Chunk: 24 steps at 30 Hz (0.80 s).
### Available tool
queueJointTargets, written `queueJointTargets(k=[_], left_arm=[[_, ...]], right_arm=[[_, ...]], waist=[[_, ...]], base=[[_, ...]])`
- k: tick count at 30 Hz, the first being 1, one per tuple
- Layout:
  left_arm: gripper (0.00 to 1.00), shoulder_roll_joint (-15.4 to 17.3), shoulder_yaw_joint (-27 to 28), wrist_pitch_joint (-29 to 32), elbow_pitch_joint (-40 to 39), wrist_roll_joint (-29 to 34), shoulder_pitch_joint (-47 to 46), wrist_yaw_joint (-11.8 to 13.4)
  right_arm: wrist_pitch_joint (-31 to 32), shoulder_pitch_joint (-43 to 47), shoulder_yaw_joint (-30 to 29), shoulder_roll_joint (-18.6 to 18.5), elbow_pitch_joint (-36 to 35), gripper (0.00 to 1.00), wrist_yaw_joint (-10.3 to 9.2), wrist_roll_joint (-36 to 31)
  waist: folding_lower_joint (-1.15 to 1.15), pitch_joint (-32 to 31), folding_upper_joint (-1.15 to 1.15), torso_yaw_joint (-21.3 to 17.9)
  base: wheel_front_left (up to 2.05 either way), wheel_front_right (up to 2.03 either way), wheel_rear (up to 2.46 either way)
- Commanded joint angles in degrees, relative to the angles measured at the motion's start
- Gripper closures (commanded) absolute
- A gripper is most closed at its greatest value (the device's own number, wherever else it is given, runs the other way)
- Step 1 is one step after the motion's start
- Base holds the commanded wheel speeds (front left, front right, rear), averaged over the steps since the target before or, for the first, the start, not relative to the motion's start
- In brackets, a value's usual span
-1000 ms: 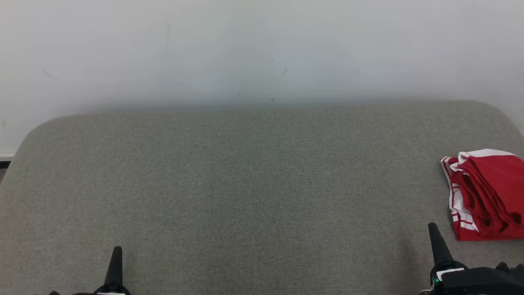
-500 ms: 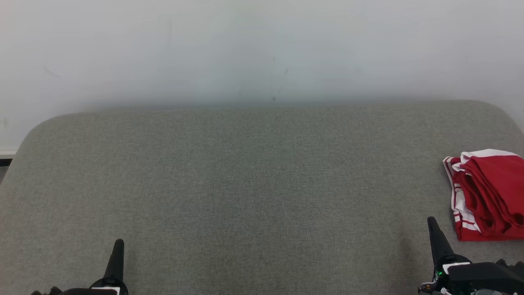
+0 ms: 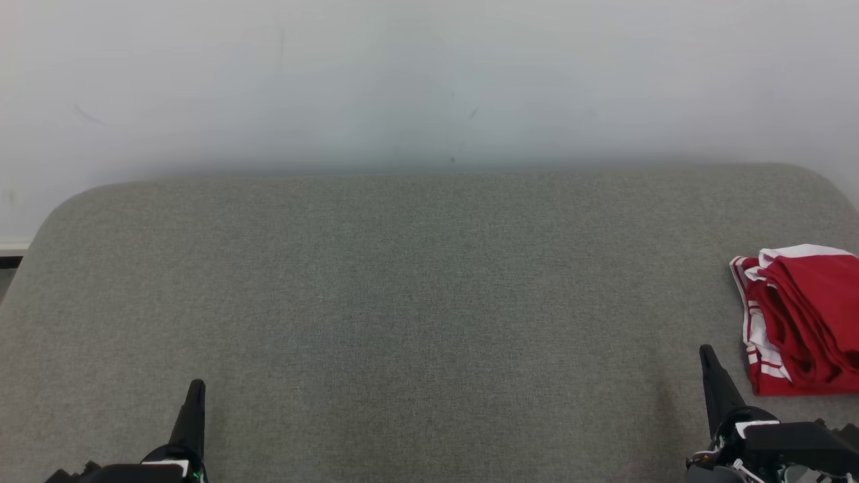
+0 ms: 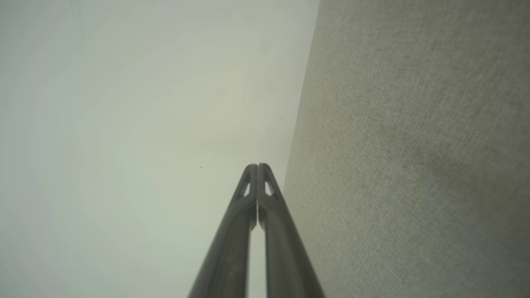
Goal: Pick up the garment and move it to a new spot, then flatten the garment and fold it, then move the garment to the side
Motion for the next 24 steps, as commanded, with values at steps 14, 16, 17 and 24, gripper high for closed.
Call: queueJointTargets(k=[14,16,17,24], left_arm=[[1.0,0.3,0.3,1.7,-0.4,-6.1,-1.7,-0.7],[1.0,0.3,0.3,1.7,-0.3,-6.3,-1.7,-0.7],[1.0,0.3,0.3,1.7,-0.3,-6.3,-1.7,-0.7],[1.0,0.3,0.3,1.7,-0.3,-6.3,-1.7,-0.7]], right_arm=[[1.6,-1.5,-0.4,-0.1,-0.2,1.0,0.06,6.7],[1.7,-1.5,-0.4,-0.1,-0.2,1.0,0.06,6.7],[1.7,-1.5,-0.4,-0.1,-0.2,1.0,0.06,6.7],[1.7,-1.5,-0.4,-0.1,-0.2,1.0,0.06,6.7]], waist=[[0.0,0.2,0.0,0.3],[0.0,0.3,0.0,0.3],[0.0,0.3,0.0,0.3],[0.0,0.3,0.0,0.3]], base=[[0.0,0.0,0.0],[0.0,0.0,0.0],[0.0,0.0,0.0],[0.0,0.0,0.0]])
